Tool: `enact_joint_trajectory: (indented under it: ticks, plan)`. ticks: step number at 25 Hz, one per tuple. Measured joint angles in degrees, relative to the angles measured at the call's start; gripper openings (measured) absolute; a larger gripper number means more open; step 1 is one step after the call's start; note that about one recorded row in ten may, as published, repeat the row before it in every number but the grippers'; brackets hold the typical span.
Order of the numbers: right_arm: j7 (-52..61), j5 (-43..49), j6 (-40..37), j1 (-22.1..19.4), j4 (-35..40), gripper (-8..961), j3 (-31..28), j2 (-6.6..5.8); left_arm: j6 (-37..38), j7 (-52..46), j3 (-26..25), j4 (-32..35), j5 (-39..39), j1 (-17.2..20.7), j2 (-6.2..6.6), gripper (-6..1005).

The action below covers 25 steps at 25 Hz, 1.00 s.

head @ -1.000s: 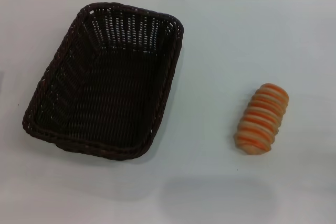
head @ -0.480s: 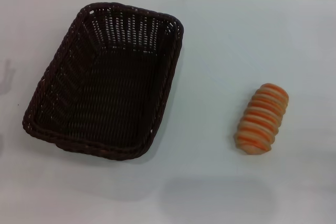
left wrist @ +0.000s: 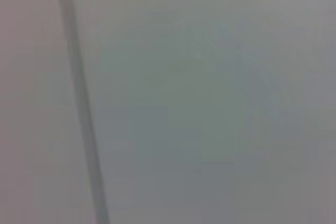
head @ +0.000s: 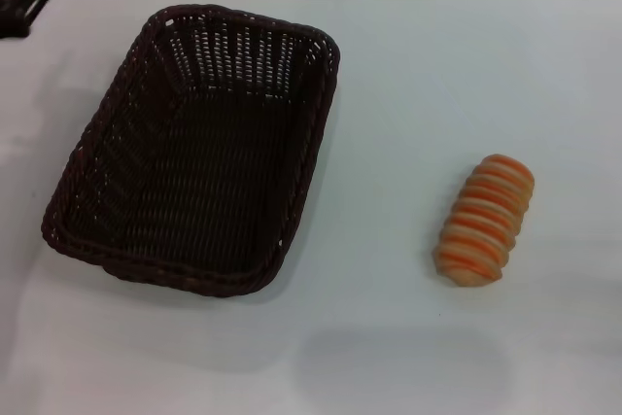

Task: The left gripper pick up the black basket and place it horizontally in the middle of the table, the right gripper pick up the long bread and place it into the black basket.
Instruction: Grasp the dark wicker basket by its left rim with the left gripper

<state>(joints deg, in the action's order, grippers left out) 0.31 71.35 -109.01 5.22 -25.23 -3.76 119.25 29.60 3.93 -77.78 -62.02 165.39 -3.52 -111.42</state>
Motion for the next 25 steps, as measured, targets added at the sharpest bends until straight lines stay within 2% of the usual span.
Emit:
enact_joint_trajectory:
  ticks: [1,2,3,5,6,8,9,10,11,12,15,16,20,25]
  plan:
    - [0.0,0.0,0.0,0.0,0.0,815,0.0,-0.01,-8.3,-1.1,1.7,-7.6,0.0,0.4,2.41,753]
    - [0.0,0.0,0.0,0.0,-0.1,815,0.0,-0.01,-8.3,-1.1,1.7,-7.6,0.0,0.4,2.41,752]
    - [0.0,0.0,0.0,0.0,-0.1,815,0.0,-0.03,-13.6,-2.0,2.3,-11.9,0.0,0.4,3.67,752]
    - [0.0,0.0,0.1,0.0,-0.1,815,0.0,-0.04,-23.9,-2.7,2.4,-18.1,0.0,0.0,5.12,751]
    - [0.0,0.0,0.2,0.0,-0.1,815,0.0,-0.04,-29.2,-2.7,2.1,-21.1,0.0,-0.4,5.43,751]
    - [0.1,0.1,0.3,0.1,-0.1,814,0.0,-0.06,-41.1,-1.9,0.6,-26.8,-0.2,-1.3,5.04,751]
    - [0.1,0.1,0.3,0.1,-0.1,814,0.0,-0.06,-41.1,-1.9,0.6,-26.8,-0.2,-1.3,5.04,750]
    - [0.1,0.1,0.3,0.1,-0.1,814,0.0,-0.06,-56.3,0.9,-2.8,-32.0,-0.7,-3.2,2.97,750]
    - [0.1,0.1,0.4,0.1,-0.1,814,0.0,-0.07,-58.4,1.6,-3.6,-32.6,-0.8,-3.6,2.42,750]
    - [0.1,0.1,0.4,0.2,0.0,814,0.0,-0.07,-64.0,3.8,-5.7,-33.8,-1.2,-4.8,0.92,750]
    - [0.1,0.1,0.7,0.6,0.1,814,0.0,-0.09,-80.1,12.6,-13.9,-35.8,-1.9,-9.2,-5.11,749]
    - [0.1,0.1,0.9,0.7,0.1,814,0.0,-0.09,-85.9,15.9,-16.7,-35.6,-2.3,-11.3,-6.75,744]
    - [0.1,0.1,2.0,1.1,0.2,814,0.0,-0.14,-91.3,15.5,-17.3,-34.5,-2.8,-13.9,-6.56,725]
    - [0.1,0.1,2.1,1.2,0.1,814,0.0,-0.15,-96.4,15.0,-17.5,-34.1,-2.6,-15.5,-6.66,700]
